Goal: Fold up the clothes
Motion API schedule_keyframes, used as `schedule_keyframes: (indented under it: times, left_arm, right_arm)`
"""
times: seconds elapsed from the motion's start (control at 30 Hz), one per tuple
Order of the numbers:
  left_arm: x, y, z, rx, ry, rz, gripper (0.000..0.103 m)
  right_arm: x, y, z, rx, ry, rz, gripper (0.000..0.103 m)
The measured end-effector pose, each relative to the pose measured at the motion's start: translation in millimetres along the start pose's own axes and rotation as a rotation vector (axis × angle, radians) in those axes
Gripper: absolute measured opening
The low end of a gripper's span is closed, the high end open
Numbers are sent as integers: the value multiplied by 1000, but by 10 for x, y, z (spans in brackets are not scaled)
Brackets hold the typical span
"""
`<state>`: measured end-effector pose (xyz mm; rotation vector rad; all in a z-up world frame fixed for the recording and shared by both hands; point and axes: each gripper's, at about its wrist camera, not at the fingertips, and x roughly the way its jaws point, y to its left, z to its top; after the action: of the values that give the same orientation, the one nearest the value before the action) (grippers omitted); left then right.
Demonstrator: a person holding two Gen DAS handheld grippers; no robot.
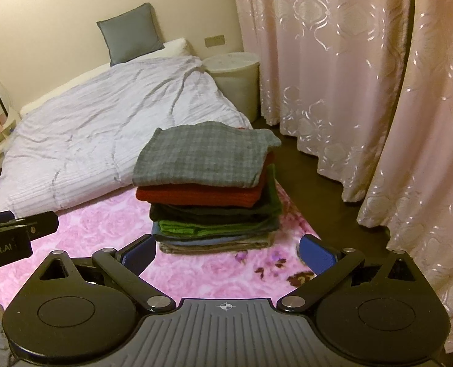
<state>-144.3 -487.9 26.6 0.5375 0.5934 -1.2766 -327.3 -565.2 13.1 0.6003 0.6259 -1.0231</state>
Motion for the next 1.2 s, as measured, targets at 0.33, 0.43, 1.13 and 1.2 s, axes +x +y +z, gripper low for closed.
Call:
schedule_keyframes:
  times: [0.33, 0.43, 1.13, 1.2]
  left_arm:
    - [121, 25, -124, -4, 41, 7, 70]
    - [178, 36, -168, 0, 55, 8, 70]
    - [710, 23, -332, -10, 165, 2, 69]
    - [764, 22, -338, -10, 173, 6, 69]
  right_arm:
    - [56, 24, -35, -16, 27, -3, 102]
    - [90, 21, -35, -18, 35, -1, 102]
    - [602, -10, -147, -26, 132, -17, 102]
    - [651, 0, -155, -24, 140, -16, 102]
